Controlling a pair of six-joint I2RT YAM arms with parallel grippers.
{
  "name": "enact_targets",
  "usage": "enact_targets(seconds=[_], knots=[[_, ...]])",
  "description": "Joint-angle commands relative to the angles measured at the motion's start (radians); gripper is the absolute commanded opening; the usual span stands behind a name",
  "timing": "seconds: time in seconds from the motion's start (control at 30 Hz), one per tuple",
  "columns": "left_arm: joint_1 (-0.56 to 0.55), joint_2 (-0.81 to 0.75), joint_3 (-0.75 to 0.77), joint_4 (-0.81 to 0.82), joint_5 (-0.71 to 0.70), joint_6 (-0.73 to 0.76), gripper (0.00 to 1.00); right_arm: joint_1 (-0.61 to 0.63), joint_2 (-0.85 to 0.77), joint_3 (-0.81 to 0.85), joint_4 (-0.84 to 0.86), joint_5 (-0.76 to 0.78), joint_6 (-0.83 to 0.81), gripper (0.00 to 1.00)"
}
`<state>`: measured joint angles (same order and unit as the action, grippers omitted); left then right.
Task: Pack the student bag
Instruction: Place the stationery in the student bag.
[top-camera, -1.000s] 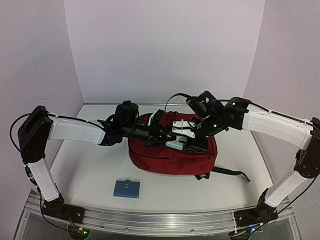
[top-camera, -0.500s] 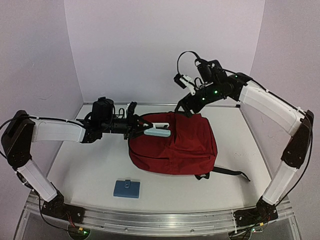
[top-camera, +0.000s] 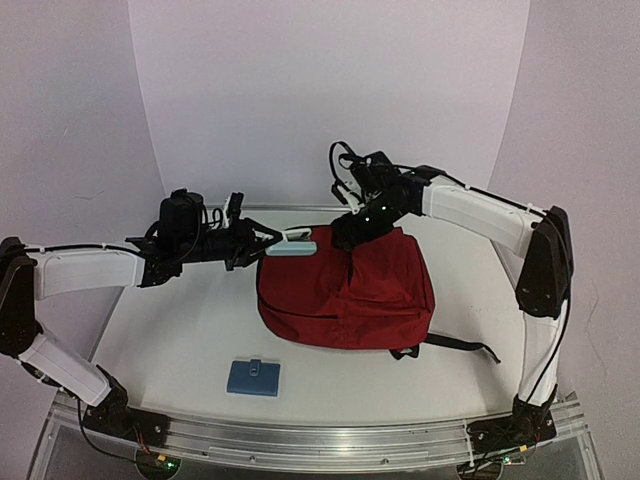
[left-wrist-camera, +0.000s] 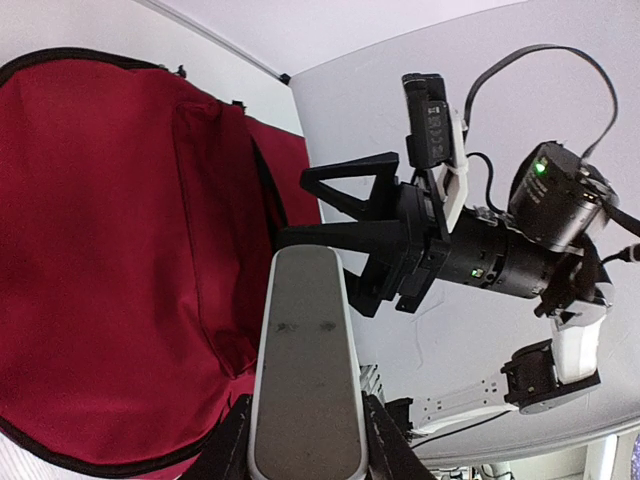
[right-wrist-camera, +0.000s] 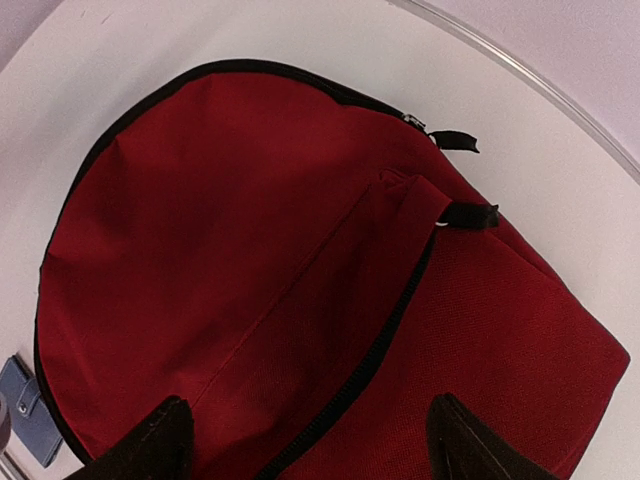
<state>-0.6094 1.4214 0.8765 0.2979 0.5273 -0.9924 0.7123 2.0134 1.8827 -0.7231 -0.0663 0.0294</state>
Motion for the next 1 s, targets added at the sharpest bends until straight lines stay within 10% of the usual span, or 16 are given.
enact_targets(seconds=[0.0, 0.43, 0.63, 0.8, 0.97], knots=[[0.002, -0.053, -0.011, 0.004, -0.049, 0.016, 0.00, 0.026, 0.032, 0.064, -0.006, 0.125, 0.046, 0.75], [0.002, -0.043, -0.001, -0.006, -0.072, 0.027, 0.00, 0.034, 0.045, 0.048, -0.046, 0.210, 0.024, 0.30], [0.002, -0.035, 0.004, -0.006, -0.071, 0.030, 0.00, 0.033, 0.031, 0.045, -0.049, 0.181, 0.017, 0.36], [0.002, -0.030, 0.007, -0.002, -0.071, 0.031, 0.00, 0.038, 0.040, 0.043, -0.053, 0.121, 0.032, 0.61], [0.002, -0.016, 0.018, 0.008, -0.065, 0.028, 0.00, 0.043, 0.073, 0.037, -0.068, 0.149, 0.021, 0.56]])
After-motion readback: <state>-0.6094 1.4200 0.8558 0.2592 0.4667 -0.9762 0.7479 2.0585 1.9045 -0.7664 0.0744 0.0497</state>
